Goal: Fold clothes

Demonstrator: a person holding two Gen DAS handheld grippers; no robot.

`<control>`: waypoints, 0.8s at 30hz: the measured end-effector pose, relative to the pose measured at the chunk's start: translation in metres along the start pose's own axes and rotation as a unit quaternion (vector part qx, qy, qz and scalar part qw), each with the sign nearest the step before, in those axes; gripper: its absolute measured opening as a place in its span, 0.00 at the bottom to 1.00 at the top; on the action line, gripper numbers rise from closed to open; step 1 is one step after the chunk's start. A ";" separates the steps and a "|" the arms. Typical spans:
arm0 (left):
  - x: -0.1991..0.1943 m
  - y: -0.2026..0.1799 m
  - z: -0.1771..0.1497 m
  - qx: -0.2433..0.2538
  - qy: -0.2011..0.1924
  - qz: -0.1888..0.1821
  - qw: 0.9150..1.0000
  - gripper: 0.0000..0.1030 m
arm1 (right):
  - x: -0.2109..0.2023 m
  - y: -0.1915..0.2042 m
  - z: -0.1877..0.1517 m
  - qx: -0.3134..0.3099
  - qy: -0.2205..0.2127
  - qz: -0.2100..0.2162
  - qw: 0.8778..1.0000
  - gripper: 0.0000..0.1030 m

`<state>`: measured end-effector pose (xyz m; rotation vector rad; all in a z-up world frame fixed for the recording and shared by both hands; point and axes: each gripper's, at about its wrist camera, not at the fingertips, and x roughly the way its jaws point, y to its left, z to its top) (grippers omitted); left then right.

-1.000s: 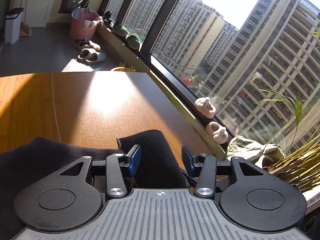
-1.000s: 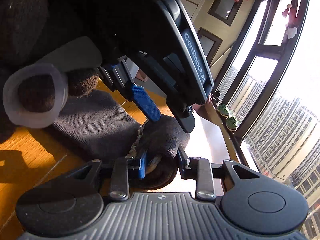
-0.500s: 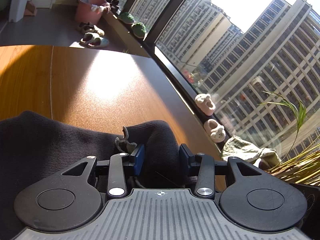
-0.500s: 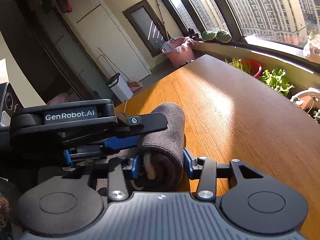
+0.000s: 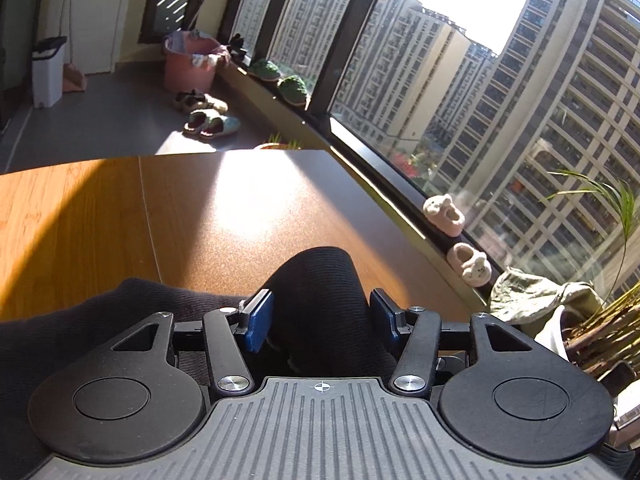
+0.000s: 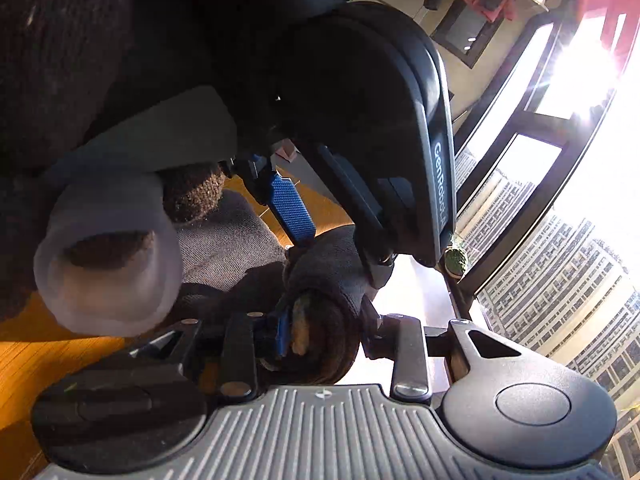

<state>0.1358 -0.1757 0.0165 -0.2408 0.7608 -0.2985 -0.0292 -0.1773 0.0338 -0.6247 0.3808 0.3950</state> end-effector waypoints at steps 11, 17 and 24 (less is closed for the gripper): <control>0.001 0.051 -0.016 -0.079 0.006 -0.034 0.996 0.65 | -0.021 -0.078 -0.029 0.259 -0.013 0.170 0.951 0.42; 0.002 0.056 -0.019 -0.092 -0.001 -0.043 0.995 0.66 | 0.001 -0.130 -0.063 0.403 -0.006 0.190 0.895 0.46; 0.000 0.058 -0.023 -0.095 -0.011 -0.046 0.994 0.64 | 0.025 -0.107 -0.075 0.483 0.023 0.230 0.845 0.62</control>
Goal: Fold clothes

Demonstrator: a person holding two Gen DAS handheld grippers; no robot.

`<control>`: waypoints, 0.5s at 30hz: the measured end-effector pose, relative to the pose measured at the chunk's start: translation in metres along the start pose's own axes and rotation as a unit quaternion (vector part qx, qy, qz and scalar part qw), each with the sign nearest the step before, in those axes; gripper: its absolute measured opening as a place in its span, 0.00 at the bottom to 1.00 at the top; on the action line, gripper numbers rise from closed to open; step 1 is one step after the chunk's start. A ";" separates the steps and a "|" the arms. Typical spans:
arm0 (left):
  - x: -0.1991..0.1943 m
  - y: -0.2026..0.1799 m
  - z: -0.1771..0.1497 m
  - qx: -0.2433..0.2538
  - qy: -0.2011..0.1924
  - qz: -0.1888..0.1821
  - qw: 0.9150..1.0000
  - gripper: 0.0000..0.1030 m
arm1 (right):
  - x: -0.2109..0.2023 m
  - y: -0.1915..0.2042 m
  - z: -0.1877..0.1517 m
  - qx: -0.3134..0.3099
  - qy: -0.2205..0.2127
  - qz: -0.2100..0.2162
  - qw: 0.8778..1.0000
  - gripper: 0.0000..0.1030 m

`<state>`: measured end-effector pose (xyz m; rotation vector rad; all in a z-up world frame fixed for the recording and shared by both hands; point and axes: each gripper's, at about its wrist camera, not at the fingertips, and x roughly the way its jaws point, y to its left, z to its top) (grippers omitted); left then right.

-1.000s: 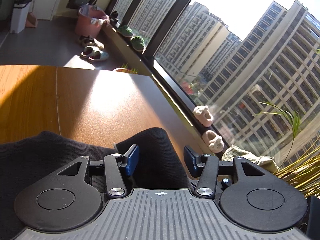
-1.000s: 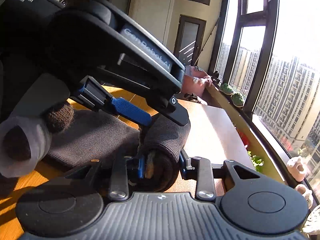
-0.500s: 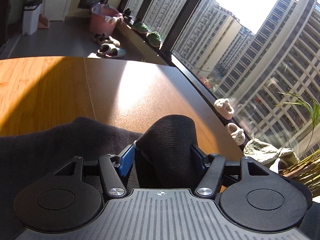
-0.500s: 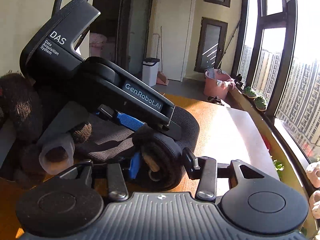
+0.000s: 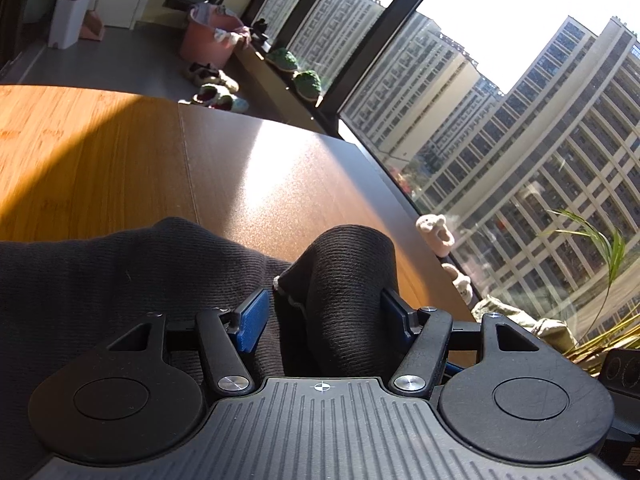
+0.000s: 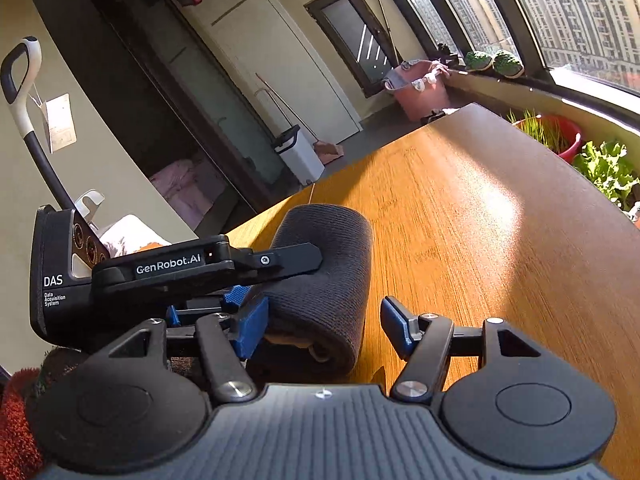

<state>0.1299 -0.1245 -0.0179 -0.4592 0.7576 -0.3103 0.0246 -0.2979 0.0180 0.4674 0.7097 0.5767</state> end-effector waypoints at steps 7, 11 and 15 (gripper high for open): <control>-0.006 -0.003 -0.003 0.008 -0.007 0.007 1.000 0.65 | 0.006 0.027 0.005 -0.080 0.009 -0.025 0.996 0.35; -0.016 -0.005 0.000 0.005 -0.019 0.007 1.000 0.64 | 0.003 0.064 -0.001 -0.223 0.008 -0.082 0.971 0.33; -0.034 -0.004 0.011 0.006 -0.052 0.007 0.999 0.65 | 0.010 0.099 -0.020 -0.350 0.011 -0.117 0.929 0.32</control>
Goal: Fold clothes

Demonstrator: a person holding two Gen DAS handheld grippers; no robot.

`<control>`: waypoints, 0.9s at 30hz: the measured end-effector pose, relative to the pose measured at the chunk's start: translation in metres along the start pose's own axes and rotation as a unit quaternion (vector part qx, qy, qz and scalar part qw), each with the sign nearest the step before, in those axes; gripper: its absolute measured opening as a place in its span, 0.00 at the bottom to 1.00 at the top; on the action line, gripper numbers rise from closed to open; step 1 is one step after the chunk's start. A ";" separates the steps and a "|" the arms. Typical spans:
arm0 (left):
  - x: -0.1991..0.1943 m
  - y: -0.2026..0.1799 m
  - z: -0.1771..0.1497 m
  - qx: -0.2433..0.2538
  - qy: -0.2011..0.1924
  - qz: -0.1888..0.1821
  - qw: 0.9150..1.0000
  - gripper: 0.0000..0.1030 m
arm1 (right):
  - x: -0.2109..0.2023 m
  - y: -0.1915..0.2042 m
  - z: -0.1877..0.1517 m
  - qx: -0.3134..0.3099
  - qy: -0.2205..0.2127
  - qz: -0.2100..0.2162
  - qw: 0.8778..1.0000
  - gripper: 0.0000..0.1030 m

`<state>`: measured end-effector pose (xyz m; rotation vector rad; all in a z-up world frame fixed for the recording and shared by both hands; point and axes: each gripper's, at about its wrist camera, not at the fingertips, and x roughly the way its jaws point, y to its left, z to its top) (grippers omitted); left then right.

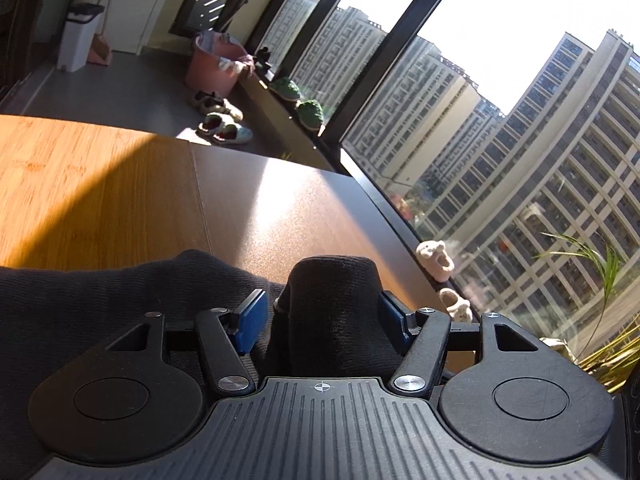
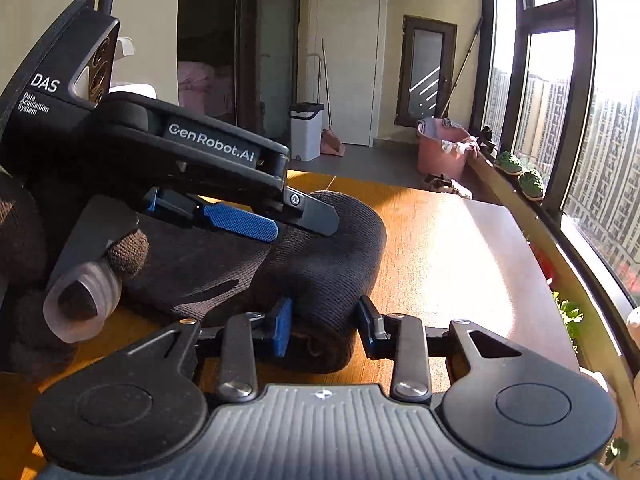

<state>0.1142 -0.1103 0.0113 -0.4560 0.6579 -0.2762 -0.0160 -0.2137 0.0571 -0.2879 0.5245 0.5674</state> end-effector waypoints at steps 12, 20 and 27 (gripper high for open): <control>0.017 0.015 -0.008 0.020 0.038 0.040 0.998 0.74 | -0.001 -0.044 0.001 0.202 -0.014 0.076 0.976 0.69; 0.015 0.011 -0.010 0.020 0.030 0.041 0.999 0.75 | 0.023 -0.065 -0.019 0.295 -0.010 0.093 0.951 0.42; 0.017 0.004 -0.006 0.017 0.025 0.026 0.999 0.75 | 0.003 -0.032 0.002 0.090 -0.020 -0.012 0.996 0.40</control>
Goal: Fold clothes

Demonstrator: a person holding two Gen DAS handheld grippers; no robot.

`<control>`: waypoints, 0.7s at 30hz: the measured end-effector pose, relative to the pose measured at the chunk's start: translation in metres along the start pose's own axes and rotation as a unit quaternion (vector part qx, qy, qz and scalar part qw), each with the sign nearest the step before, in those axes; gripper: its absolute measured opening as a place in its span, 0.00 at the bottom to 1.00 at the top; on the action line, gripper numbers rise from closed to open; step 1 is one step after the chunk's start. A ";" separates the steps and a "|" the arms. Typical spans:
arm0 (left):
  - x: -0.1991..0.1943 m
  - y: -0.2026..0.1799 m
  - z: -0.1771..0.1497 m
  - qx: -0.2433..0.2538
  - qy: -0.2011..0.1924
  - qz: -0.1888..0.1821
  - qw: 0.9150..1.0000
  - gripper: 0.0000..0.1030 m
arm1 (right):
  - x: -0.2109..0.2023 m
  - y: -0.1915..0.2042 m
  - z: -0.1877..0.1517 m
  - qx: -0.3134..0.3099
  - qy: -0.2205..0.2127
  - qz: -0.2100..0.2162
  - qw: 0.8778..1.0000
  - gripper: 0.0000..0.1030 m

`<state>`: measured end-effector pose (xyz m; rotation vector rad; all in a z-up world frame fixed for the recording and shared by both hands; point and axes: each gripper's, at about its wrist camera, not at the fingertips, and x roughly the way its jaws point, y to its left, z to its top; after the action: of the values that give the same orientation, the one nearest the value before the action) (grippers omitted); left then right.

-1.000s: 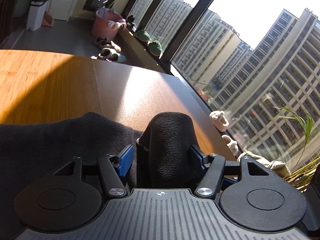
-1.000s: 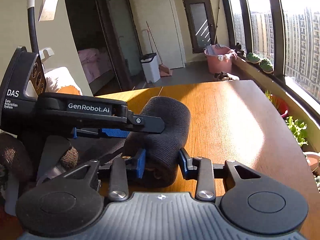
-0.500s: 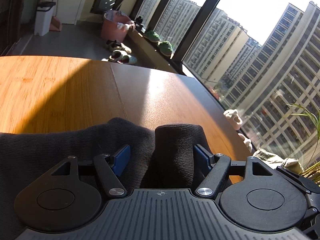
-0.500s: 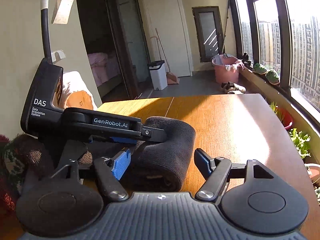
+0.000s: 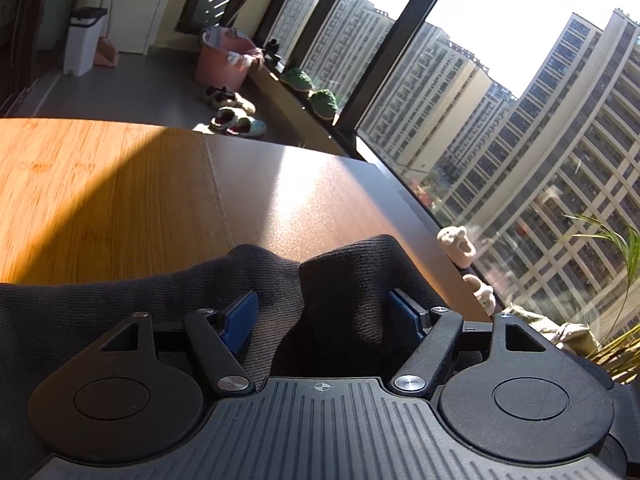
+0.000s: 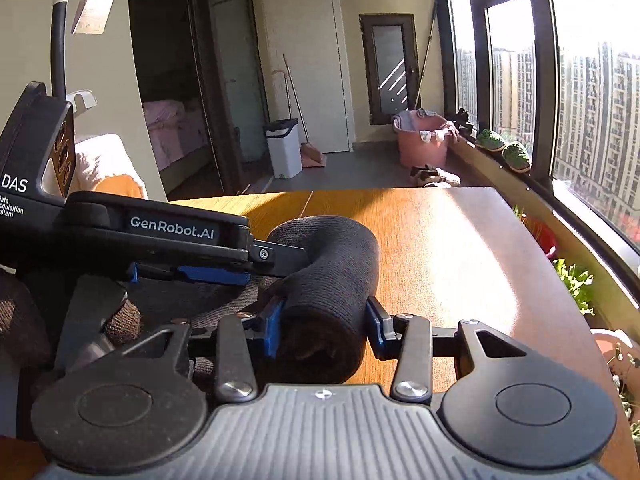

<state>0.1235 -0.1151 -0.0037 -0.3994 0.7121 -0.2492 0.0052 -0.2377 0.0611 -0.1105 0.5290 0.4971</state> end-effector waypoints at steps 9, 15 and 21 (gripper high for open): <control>-0.034 0.000 0.002 0.002 -0.040 -0.011 0.999 0.83 | 0.006 0.062 -0.004 -0.184 -0.007 -0.069 0.980 0.42; -0.018 -0.001 -0.009 0.031 -0.015 0.024 0.999 0.85 | 0.004 0.060 0.001 -0.160 -0.005 -0.034 0.986 0.59; -0.013 0.012 -0.015 0.009 -0.012 0.014 1.000 0.91 | -0.014 0.006 0.011 0.020 -0.013 0.067 0.997 0.58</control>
<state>0.1050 -0.1036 -0.0121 -0.3749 0.6913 -0.2241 -0.0027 -0.2362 0.0779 -0.0313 0.5232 0.6177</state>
